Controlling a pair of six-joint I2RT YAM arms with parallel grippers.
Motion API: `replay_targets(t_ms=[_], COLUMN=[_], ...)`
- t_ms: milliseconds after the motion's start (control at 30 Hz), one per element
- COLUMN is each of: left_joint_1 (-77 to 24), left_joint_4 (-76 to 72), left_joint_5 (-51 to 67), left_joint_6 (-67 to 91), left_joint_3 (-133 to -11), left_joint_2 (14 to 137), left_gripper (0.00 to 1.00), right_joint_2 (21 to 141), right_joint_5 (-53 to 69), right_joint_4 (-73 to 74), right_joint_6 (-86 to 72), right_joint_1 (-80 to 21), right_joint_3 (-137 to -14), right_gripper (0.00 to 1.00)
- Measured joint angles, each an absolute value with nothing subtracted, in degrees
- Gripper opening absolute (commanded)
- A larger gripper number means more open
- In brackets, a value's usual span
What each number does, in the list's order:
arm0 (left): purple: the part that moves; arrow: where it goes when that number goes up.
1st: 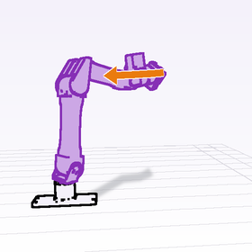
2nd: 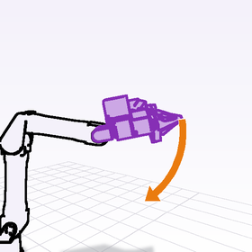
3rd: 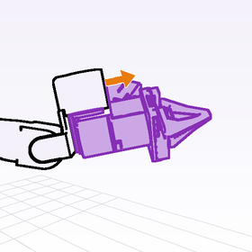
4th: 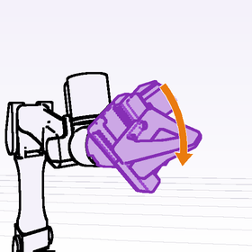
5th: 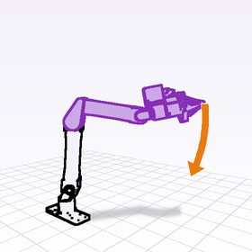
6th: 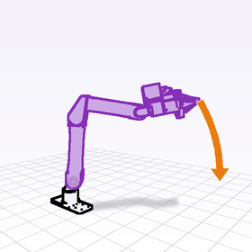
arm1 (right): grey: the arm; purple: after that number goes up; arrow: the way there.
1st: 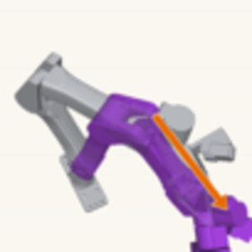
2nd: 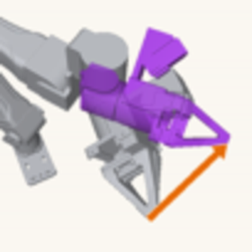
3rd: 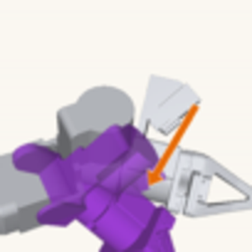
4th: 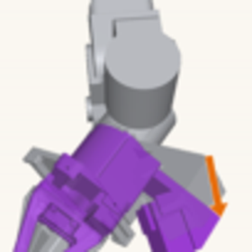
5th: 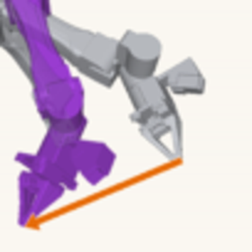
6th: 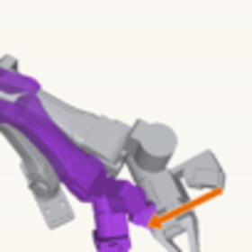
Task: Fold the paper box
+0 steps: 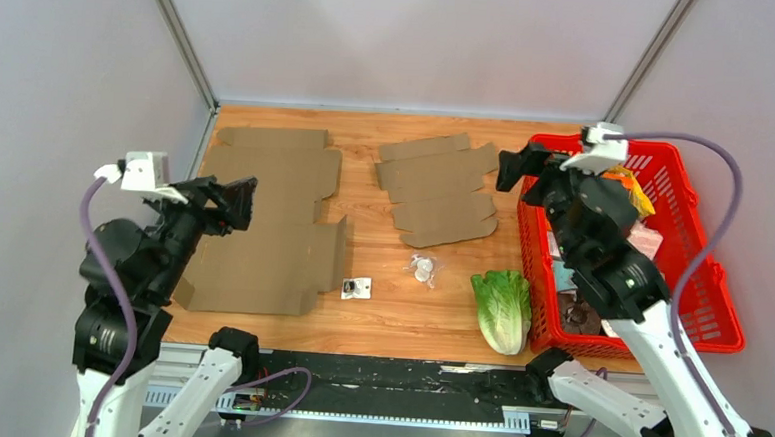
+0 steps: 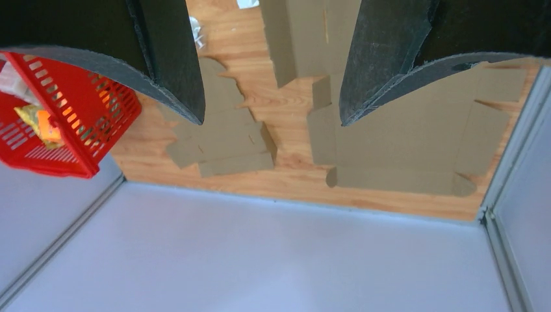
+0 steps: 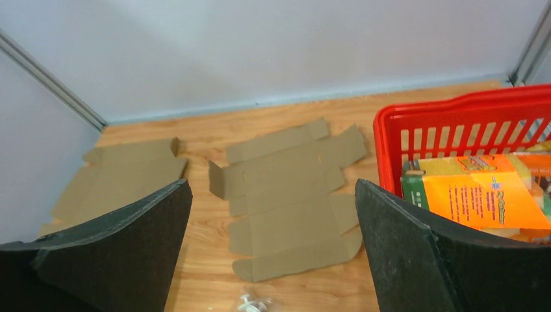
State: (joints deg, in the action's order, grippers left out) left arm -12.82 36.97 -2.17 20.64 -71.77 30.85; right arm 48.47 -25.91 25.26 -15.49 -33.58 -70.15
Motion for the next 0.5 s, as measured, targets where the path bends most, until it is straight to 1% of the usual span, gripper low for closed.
replay_targets(t_ms=[200, 267, 367, 433, 500], left_joint_1=[-12.8, -12.8, -12.7, -12.7, -12.7], left_joint_4=[39.9, 40.2, 40.3, 39.9, 38.2], left_joint_5=[-1.0, -0.5, 1.5, 3.4, 5.8], left_joint_6=[20.6, 20.7, 21.3, 21.8, 22.4], left_joint_3=[-72.9, -73.0, -72.8, -72.4, -71.1], left_joint_2=[38.0, 39.7, 41.6, 42.9, 44.1], left_gripper=[0.83, 0.80, 0.80, 0.83, 0.84], right_joint_2=[58.0, 60.1, 60.9, 60.5, 59.6], right_joint_5=[-26.4, -25.6, -23.8, -22.9, -20.6], right_joint_4=[29.1, 30.7, 32.1, 32.2, 31.7], right_joint_6=[-16.5, -16.7, -16.8, -16.9, -16.4], right_joint_1=[-34.0, -34.1, -34.1, -34.1, -34.1], right_joint_3=[-71.9, -71.9, -71.9, -71.9, -71.0], right_gripper=[1.00, 1.00, 1.00, 1.00, 1.00])
